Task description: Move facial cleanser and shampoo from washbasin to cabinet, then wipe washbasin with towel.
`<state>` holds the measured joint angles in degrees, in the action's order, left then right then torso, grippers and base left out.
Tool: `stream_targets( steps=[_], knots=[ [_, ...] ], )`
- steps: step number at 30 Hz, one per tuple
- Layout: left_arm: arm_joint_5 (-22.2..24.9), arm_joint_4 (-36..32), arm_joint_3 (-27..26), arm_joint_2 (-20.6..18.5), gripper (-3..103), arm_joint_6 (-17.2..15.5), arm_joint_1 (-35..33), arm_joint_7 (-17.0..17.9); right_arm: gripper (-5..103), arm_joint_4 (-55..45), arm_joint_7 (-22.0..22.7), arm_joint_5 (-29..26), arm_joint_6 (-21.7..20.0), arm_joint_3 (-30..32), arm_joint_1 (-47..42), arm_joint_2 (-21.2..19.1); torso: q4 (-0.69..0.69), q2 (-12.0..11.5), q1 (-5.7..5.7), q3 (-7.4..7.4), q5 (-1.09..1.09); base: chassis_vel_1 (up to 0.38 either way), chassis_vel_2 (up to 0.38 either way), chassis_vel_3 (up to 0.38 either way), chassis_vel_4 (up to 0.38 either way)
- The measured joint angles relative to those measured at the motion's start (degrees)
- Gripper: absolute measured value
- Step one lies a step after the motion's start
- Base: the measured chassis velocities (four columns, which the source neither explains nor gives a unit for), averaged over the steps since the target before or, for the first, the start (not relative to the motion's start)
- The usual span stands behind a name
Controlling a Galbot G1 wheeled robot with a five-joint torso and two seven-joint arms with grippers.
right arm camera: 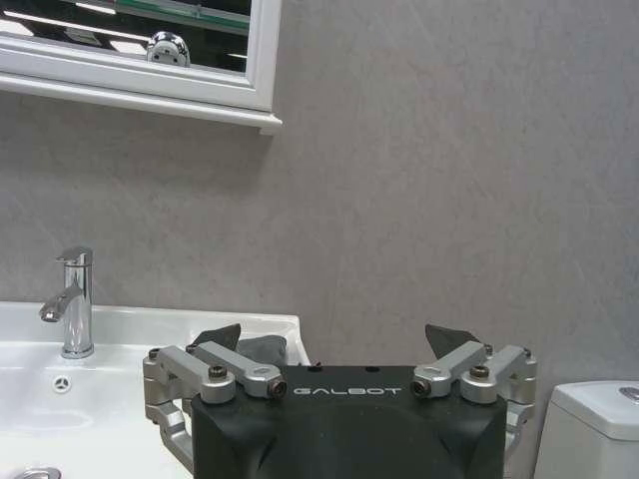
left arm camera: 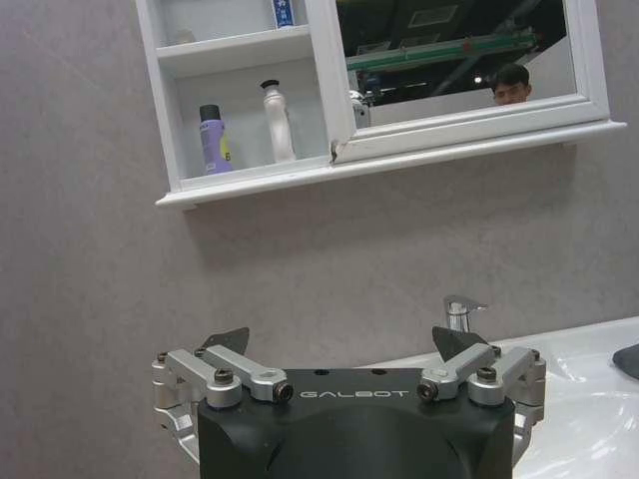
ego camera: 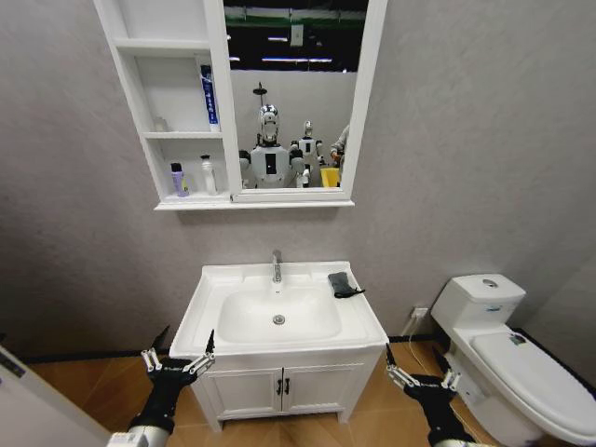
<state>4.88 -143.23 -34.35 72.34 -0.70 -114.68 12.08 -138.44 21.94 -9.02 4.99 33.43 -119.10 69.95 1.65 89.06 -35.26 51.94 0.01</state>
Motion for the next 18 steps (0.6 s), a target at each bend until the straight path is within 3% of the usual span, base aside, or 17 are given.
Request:
stream_targets(
  steps=[6, 12, 16, 18],
  knots=[
    [10.55, 0.00, -7.45, -1.59, 100, -4.39, -1.46, 5.12, 100, 0.00, 0.00, 0.00, 0.00, 0.00, 0.00, 0.00, -0.01, 0.00, 0.00, 0.00, -0.01, 0.000, 0.000, 0.000, 0.000],
    [5.23, 0.00, -4.80, -2.00, 100, -2.06, -1.83, 3.02, 100, 0.00, 0.00, 0.00, 0.00, 0.01, 0.00, 0.00, 0.00, 0.00, 0.00, 0.00, -0.01, 0.000, 0.000, 0.000, 0.000],
    [4.94, 0.00, -4.22, -2.03, 100, -0.62, -1.75, 1.40, 100, 0.00, 0.00, 0.00, 0.00, 0.00, 0.00, 0.00, 0.00, 0.00, 0.00, 0.00, -0.01, 0.000, 0.000, 0.000, 0.000],
    [5.24, 0.00, -3.33, -2.03, 100, 1.45, -1.68, -1.55, 100, 0.00, 0.00, 0.00, 0.00, 0.00, 0.00, 0.00, 0.00, 0.00, 0.00, 0.00, -0.01, 0.000, 0.000, 0.000, 0.000]
  ],
)
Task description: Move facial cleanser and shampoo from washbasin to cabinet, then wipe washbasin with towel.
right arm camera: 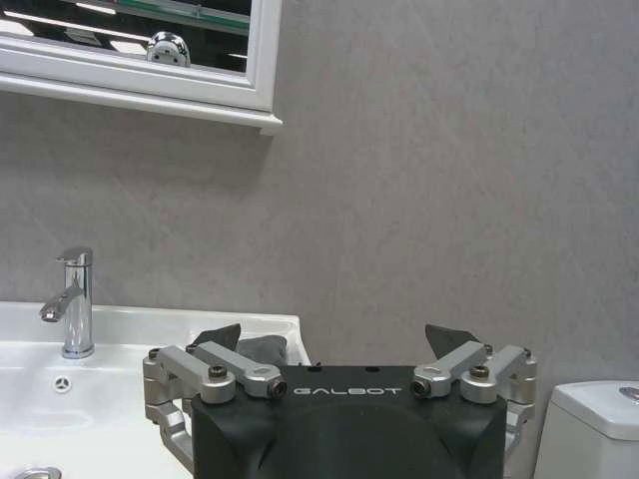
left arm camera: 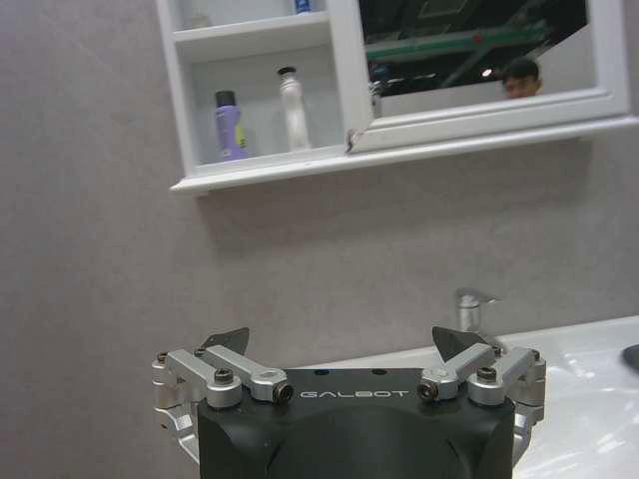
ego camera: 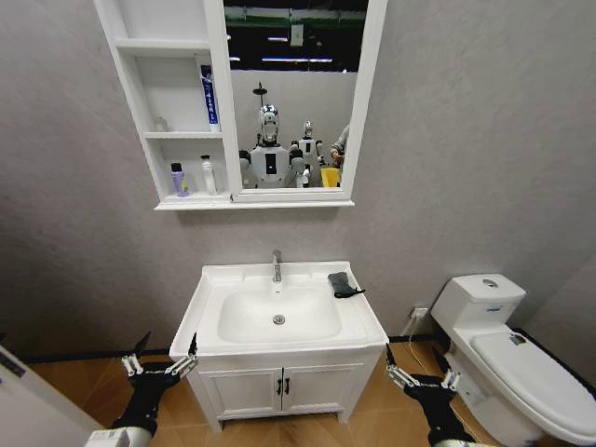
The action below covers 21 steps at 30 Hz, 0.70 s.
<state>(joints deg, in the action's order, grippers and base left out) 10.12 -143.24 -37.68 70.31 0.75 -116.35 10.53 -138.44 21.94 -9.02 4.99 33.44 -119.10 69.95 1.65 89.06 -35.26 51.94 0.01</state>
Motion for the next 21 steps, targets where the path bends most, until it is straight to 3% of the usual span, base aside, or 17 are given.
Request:
stream_targets(
  steps=[3, 7, 10, 12, 21],
  knots=[
    [-0.03, 0.00, 0.78, -0.23, 100, 1.43, -0.19, -2.74, 100, 0.00, 0.00, 0.00, 0.00, 0.00, 0.00, 0.00, -0.01, 0.00, 0.00, 0.00, -0.01, 0.000, 0.000, 0.000, 0.000],
    [1.05, 0.00, -0.34, -0.85, 100, 1.21, 0.47, -2.83, 100, 0.00, 0.00, 0.00, 0.00, 0.00, 0.00, 0.00, 0.00, 0.00, 0.00, 0.00, -0.01, 0.000, 0.000, 0.000, 0.000],
    [3.54, 0.00, -2.59, -1.35, 100, -0.41, 1.38, -1.51, 100, 0.00, 0.00, 0.00, 0.00, 0.00, 0.00, 0.00, 0.00, 0.00, 0.00, 0.00, 0.00, 0.000, 0.000, 0.000, 0.000],
    [5.56, 0.00, -5.19, -1.61, 100, -2.71, 2.27, 1.52, 100, 0.00, 0.00, 0.00, 0.00, 0.00, 0.00, 0.00, 0.00, 0.00, 0.00, 0.00, 0.00, 0.000, 0.000, 0.000, 0.000],
    [4.63, 0.00, -5.91, 0.04, 100, -5.16, 1.97, 6.58, 100, 0.00, 0.00, 0.00, 0.00, 0.00, 0.00, 0.00, -0.01, 0.00, 0.00, 0.00, 0.00, 0.000, 0.000, 0.000, 0.000]
  ],
)
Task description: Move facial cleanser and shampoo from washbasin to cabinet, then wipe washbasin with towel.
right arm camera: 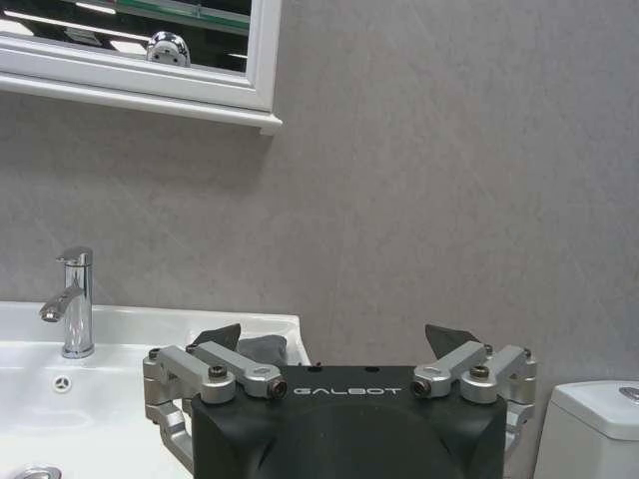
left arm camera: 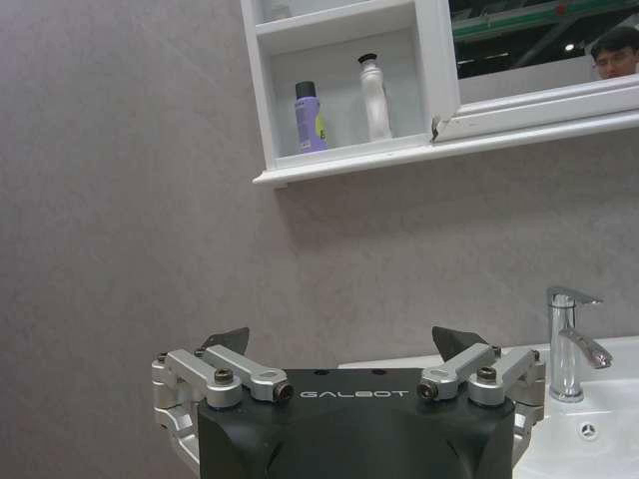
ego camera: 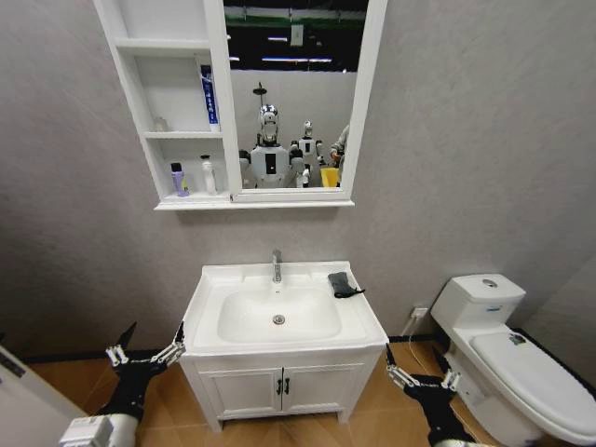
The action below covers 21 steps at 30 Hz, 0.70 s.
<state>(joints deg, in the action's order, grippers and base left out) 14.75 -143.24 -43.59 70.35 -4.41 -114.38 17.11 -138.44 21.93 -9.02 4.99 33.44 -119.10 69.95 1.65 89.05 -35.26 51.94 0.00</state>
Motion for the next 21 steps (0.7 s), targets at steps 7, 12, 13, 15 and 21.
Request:
stream_targets(
  steps=[7, 12, 13, 15, 21],
  knots=[
    [-0.53, 0.00, 0.43, 0.37, 100, -0.29, -0.29, 0.38, 100, 0.00, 0.00, 0.00, 0.00, 0.00, 0.00, 0.00, 0.00, 0.00, 0.00, 0.00, 0.00, 0.000, 0.000, 0.000, 0.000],
    [-0.55, 0.00, 0.45, 0.37, 100, -0.29, -0.30, 0.38, 100, 0.00, 0.00, 0.00, 0.00, 0.00, 0.00, 0.00, 0.00, 0.00, 0.00, 0.00, 0.00, 0.000, 0.000, 0.000, 0.000],
    [-0.55, 0.00, 0.45, 0.37, 100, -0.29, -0.31, 0.38, 100, 0.00, 0.00, 0.00, 0.00, 0.00, 0.00, 0.00, 0.00, 0.00, 0.00, 0.00, 0.00, 0.000, 0.000, 0.000, 0.000],
    [-0.56, 0.00, 0.46, 0.37, 100, -0.29, -0.31, 0.36, 100, 0.00, 0.00, 0.00, 0.00, 0.00, 0.00, 0.00, 0.00, 0.00, -0.01, 0.00, 0.00, 0.000, 0.000, 0.000, 0.000],
    [-0.58, 0.00, 0.48, 0.37, 100, -0.29, -0.32, 0.35, 100, 0.00, 0.00, 0.00, 0.00, 0.00, 0.00, 0.00, 0.00, -0.01, -0.02, 0.00, 0.00, 0.022, -0.011, -0.028, 0.024]
  ],
)
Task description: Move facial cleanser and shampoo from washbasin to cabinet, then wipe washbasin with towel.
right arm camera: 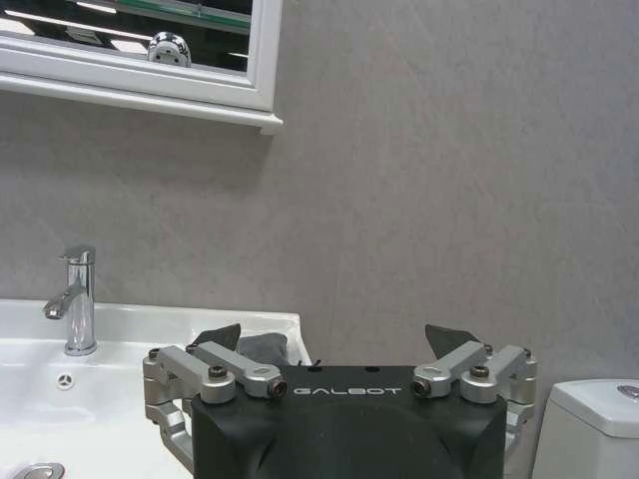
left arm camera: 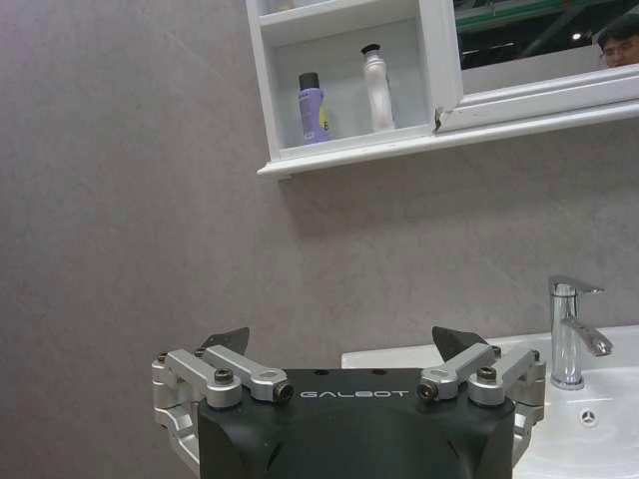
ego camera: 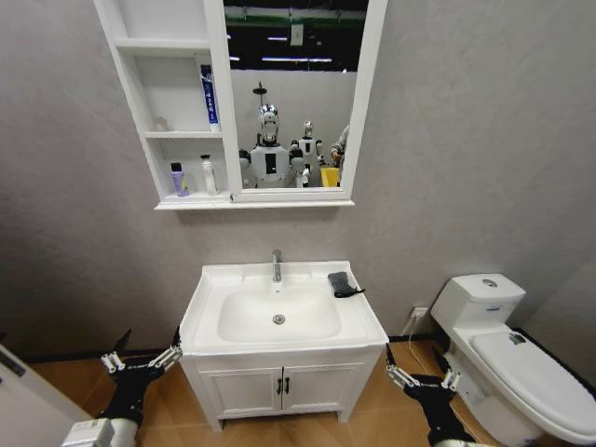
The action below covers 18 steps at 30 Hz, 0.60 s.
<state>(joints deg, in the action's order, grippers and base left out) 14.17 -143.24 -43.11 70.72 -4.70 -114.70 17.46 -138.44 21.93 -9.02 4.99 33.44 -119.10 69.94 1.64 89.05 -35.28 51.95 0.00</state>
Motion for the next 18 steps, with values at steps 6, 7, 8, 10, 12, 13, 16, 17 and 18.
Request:
stream_targets(
  steps=[6, 7, 8, 10, 12, 13, 16, 17, 18],
  knots=[
    [-0.03, 0.00, 0.03, 0.00, 100, 0.02, 0.00, -0.04, 100, 0.00, 0.00, 0.00, 0.00, 0.00, 0.00, 0.00, 0.01, -0.01, 0.00, 0.00, -0.01, 0.136, -0.134, -0.151, 0.141],
    [-0.03, 0.00, 0.03, 0.00, 100, 0.02, 0.00, -0.04, 100, 0.00, 0.00, 0.00, 0.00, 0.00, 0.00, 0.00, 0.01, -0.01, 0.00, 0.00, -0.01, 0.186, -0.198, -0.197, 0.178],
    [-0.03, 0.00, 0.04, -0.01, 100, 0.03, 0.00, -0.04, 100, 0.00, 0.00, 0.00, 0.00, 0.00, 0.00, 0.00, 0.01, 0.00, 0.01, 0.00, 0.00, 0.186, -0.244, -0.186, 0.211],
    [-0.04, 0.00, 0.04, -0.01, 100, 0.04, 0.00, -0.05, 100, 0.00, 0.00, 0.00, 0.00, 0.00, 0.00, 0.00, 0.01, 0.01, 0.04, -0.01, 0.00, 0.221, -0.236, -0.205, 0.201],
    [-0.04, 0.00, 0.04, -0.01, 100, 0.04, -0.01, -0.04, 100, 0.00, 0.00, 0.00, 0.00, -0.01, -0.01, 0.00, 0.00, 0.01, 0.04, -0.01, 0.01, 0.260, -0.236, -0.205, 0.247],
    [-0.04, 0.00, 0.04, -0.01, 100, 0.04, -0.01, -0.06, 100, 0.00, 0.00, 0.00, 0.00, 0.00, 0.00, 0.00, 0.00, 0.01, 0.03, -0.01, 0.01, 0.286, -0.279, -0.281, 0.255],
    [-0.04, 0.00, 0.04, -0.02, 100, 0.05, -0.01, -0.07, 100, 0.00, 0.00, 0.00, 0.00, 0.00, -0.01, 0.00, 0.01, 0.01, 0.03, -0.01, 0.00, 0.286, -0.262, -0.279, 0.264],
    [-0.04, 0.00, 0.04, -0.02, 100, 0.05, -0.01, -0.07, 100, 0.00, 0.00, 0.00, 0.00, 0.00, -0.01, 0.00, 0.01, 0.01, 0.03, -0.01, 0.00, 0.286, -0.262, -0.262, 0.283],
    [-0.04, 0.00, 0.04, -0.02, 100, 0.06, -0.01, -0.07, 100, 0.00, 0.00, 0.00, 0.00, -0.01, -0.01, 0.00, 0.00, 0.01, 0.03, -0.01, 0.04, 0.296, -0.330, -0.334, 0.314]
  ],
)
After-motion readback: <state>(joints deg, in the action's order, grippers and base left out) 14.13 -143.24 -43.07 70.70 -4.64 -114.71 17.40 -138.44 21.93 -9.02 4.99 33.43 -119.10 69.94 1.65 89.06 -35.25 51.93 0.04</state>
